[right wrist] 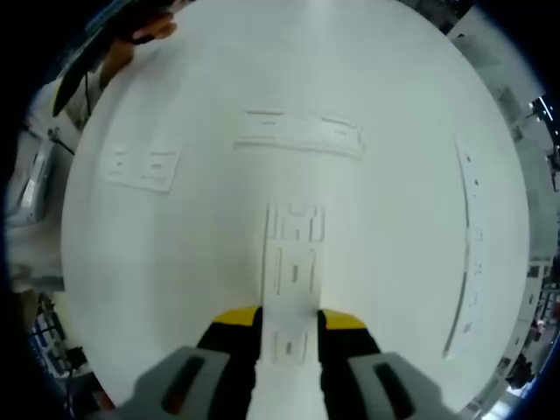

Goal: Locate the socket holder cover, grip the socket holder cover, clip it into the socket holder slot.

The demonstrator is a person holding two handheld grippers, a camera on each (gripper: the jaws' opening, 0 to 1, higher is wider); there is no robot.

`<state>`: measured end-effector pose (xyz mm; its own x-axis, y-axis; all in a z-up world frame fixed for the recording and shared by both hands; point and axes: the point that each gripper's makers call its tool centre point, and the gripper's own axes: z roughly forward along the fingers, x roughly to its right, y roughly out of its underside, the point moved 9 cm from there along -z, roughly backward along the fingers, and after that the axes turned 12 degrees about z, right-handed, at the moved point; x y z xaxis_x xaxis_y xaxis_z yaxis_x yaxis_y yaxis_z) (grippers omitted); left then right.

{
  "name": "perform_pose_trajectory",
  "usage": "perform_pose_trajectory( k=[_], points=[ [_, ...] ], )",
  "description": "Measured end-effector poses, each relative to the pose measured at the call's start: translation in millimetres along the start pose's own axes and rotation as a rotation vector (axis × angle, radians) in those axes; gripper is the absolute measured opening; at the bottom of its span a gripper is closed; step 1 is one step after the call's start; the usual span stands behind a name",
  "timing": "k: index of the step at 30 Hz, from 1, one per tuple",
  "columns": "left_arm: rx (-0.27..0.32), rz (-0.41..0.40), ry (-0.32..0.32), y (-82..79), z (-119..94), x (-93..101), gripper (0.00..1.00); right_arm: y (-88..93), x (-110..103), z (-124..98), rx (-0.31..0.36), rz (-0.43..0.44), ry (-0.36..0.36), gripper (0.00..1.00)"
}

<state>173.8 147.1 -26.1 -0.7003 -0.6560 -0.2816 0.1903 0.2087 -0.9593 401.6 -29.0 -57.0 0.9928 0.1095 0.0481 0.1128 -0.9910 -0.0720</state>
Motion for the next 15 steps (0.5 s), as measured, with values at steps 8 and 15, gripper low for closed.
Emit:
perform_pose_trajectory(
  k=[8,15],
  points=[
    [-0.003,0.000,-0.001,0.4,-0.1,-1.3,0.79,-4.0,-3.1,1.1,-0.002,-0.009,0.002,0.27],
    [-0.006,-0.002,0.003,1.4,0.2,-0.9,0.79,-5.9,0.1,1.2,-0.003,-0.008,-0.002,0.27]
  ],
)
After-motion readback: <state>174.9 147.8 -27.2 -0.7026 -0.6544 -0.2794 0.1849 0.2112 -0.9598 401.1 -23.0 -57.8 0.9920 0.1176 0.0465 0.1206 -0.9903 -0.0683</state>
